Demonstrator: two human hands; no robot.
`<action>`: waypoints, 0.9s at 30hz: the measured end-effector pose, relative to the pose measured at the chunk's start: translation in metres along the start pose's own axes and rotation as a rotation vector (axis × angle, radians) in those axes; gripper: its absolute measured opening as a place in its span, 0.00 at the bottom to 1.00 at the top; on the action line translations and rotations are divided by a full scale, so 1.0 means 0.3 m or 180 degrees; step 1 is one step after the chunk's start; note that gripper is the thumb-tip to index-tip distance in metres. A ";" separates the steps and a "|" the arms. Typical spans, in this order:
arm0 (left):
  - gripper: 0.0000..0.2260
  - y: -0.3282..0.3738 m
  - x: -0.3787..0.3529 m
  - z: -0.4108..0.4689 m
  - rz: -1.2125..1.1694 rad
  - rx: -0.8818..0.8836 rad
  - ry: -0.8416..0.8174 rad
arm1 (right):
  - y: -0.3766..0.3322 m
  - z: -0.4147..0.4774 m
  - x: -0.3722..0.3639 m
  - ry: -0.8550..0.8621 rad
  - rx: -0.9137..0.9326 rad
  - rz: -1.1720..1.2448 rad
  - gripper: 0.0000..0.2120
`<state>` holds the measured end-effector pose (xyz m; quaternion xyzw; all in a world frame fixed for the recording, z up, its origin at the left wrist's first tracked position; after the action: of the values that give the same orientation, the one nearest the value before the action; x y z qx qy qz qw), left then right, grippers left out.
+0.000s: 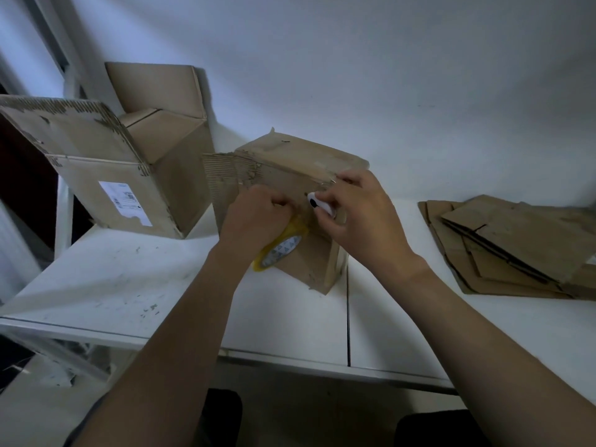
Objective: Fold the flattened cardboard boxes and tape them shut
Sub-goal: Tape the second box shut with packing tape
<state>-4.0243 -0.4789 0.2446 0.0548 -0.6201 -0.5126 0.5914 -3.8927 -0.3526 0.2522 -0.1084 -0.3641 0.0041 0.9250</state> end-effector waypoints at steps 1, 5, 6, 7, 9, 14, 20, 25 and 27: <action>0.10 0.002 0.000 0.000 0.0016 -0.0014 0.0006 | -0.007 -0.002 -0.002 0.0033 -0.0012 -0.0036 0.06; 0.10 0.004 0.000 -0.002 0.0020 -0.0020 0.0023 | -0.030 0.010 0.000 -0.0024 -0.0051 -0.0243 0.03; 0.10 0.003 0.003 -0.002 0.0019 -0.0028 0.0042 | -0.027 0.012 0.002 -0.0103 -0.0058 -0.0266 0.02; 0.10 0.001 0.007 -0.002 0.0029 -0.0033 0.0076 | -0.021 0.012 0.003 -0.0222 -0.0056 -0.0281 0.03; 0.09 -0.013 0.022 -0.003 0.0044 -0.0022 0.0171 | -0.004 0.001 0.004 -0.0543 -0.0018 -0.0356 0.03; 0.09 -0.068 0.029 -0.007 0.0049 0.0124 0.0229 | 0.031 -0.044 0.018 -0.0766 0.0174 -0.0046 0.04; 0.12 -0.079 -0.005 -0.038 -0.0168 0.0163 0.0142 | 0.122 -0.135 0.043 0.0125 -0.0301 0.0333 0.07; 0.12 -0.085 -0.041 -0.077 -0.0133 0.0151 0.0177 | 0.281 -0.328 -0.097 -0.1535 -0.1332 0.0448 0.09; 0.13 -0.072 -0.043 -0.083 -0.0146 0.0104 0.0203 | 0.318 -0.383 -0.147 -0.2321 -0.1607 0.0138 0.10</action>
<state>-4.0125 -0.4945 0.2150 0.0949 -0.6078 -0.5138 0.5980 -3.8408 -0.2858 0.1214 -0.3300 -0.6538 -0.0276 0.6804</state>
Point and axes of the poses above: each hand's wrist, its own z-axis towards the middle knuckle, its own x-axis out of the back of the hand, y = z × x, the point moved 4 cm from there along z, towards the middle knuckle, and after that the axes turned 8 degrees about -z, right-handed, at the moved point
